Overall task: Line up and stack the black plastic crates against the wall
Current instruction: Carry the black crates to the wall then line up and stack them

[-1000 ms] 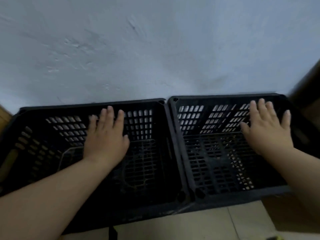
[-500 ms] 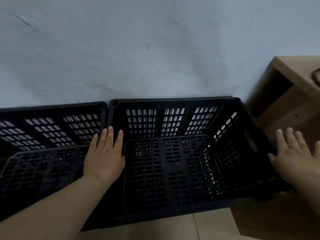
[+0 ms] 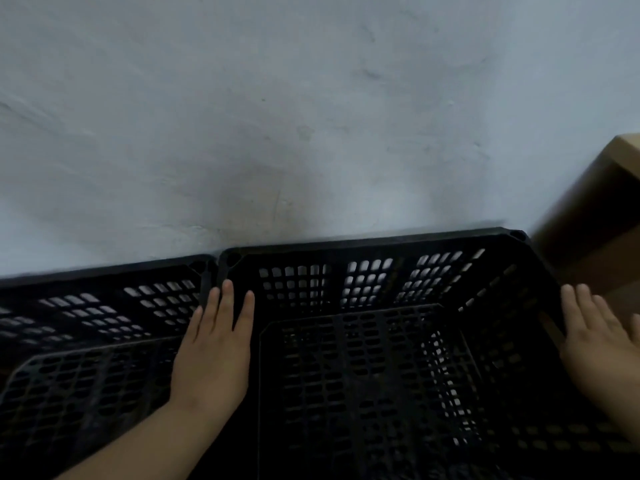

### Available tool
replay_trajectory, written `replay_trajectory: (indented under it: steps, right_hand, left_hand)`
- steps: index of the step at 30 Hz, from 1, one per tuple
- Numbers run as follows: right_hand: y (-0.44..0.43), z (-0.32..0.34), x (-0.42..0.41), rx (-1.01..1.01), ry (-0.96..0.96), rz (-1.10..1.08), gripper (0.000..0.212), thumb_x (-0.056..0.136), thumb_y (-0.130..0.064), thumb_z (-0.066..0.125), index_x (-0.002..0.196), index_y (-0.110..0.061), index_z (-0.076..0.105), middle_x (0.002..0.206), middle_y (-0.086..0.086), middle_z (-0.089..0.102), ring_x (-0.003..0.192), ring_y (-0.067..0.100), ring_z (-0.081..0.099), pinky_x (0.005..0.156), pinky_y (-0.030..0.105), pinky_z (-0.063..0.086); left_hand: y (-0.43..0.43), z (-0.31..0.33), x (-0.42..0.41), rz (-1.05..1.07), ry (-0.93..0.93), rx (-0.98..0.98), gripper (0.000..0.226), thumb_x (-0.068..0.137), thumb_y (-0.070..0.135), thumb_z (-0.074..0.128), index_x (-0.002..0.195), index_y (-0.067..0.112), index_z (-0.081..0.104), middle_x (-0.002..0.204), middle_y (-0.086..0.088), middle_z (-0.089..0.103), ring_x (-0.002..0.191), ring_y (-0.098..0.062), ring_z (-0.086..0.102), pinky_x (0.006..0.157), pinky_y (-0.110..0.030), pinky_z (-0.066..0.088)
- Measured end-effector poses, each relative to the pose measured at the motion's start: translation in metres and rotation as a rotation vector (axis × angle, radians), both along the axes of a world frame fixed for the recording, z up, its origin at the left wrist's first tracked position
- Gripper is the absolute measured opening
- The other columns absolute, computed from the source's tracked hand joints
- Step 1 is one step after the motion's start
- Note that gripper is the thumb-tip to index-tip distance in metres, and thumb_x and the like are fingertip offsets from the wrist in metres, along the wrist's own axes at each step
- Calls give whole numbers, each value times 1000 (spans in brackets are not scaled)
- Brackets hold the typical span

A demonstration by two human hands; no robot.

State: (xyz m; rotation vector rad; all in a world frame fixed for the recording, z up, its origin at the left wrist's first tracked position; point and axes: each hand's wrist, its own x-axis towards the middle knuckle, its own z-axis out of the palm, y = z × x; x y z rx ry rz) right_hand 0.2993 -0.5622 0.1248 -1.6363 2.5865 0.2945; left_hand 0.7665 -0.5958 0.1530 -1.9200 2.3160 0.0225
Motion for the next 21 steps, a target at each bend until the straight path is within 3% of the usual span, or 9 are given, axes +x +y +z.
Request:
replay_trajectory:
  steps: [2,5,7,10,12,14,16,19,21]
  right_hand:
    - [-3,-10,-9,-20,26,50,114,80,-38,60,132,-34,-41,156,-5,-5,144,18,13,115,52,18]
    - [-6,-20,-20,-43,73,155,112,73,-38,63,145,-23,-22,155,-6,-24,141,22,22,110,53,27]
    - [-9,-23,-27,19,116,208,105,73,-37,58,148,-17,-12,155,-4,-26,140,25,23,107,53,29]
    - [-3,-24,-24,32,245,350,83,80,-42,27,148,-11,-9,157,8,-17,139,29,22,106,53,30]
    - [-2,-17,-24,7,271,418,87,81,-40,42,148,-7,-1,156,10,-15,140,28,20,108,49,22]
    - [-3,-9,-23,-16,299,458,88,69,-19,64,143,2,20,155,13,-12,137,30,26,109,45,13]
    - [-1,-6,-25,-110,379,513,74,64,-2,63,133,10,38,155,19,-2,137,37,24,115,41,-1]
    - [7,2,-29,-128,467,553,62,62,3,59,121,18,47,143,35,30,145,34,-3,114,36,-11]
    - [14,17,-28,-99,458,548,53,63,5,50,114,21,52,132,38,42,136,48,24,114,34,-11]
  left_hand:
    - [-2,-5,1,-7,10,-48,98,71,6,67,148,12,7,152,-24,-3,143,-32,5,111,-40,12]
    - [-4,-13,5,-3,5,-88,104,34,-2,82,132,3,49,138,-29,43,125,-39,46,97,-45,38]
    - [-5,-14,3,-1,-36,-87,104,32,-4,82,131,3,50,138,-29,43,125,-39,46,96,-45,38]
    - [-4,-13,2,30,-54,-91,107,40,0,84,138,5,39,144,-29,34,132,-37,36,101,-45,32]
    - [1,-12,-1,58,-52,-69,101,65,3,73,146,12,13,152,-24,4,140,-29,7,110,-42,15]
    - [5,-9,-3,54,-40,-82,92,83,7,55,142,16,-15,145,-17,-25,136,-22,-18,111,-37,-3]
    - [9,-4,-5,28,-67,-117,88,88,9,47,137,16,-25,141,-15,-34,133,-21,-27,110,-36,-9]
    - [19,5,-12,28,-49,-161,91,78,4,58,146,12,-2,149,-21,-17,140,-26,-11,113,-40,2]
    - [28,10,-15,36,-71,-165,96,60,-2,72,144,6,25,150,-30,12,140,-36,18,109,-46,22]
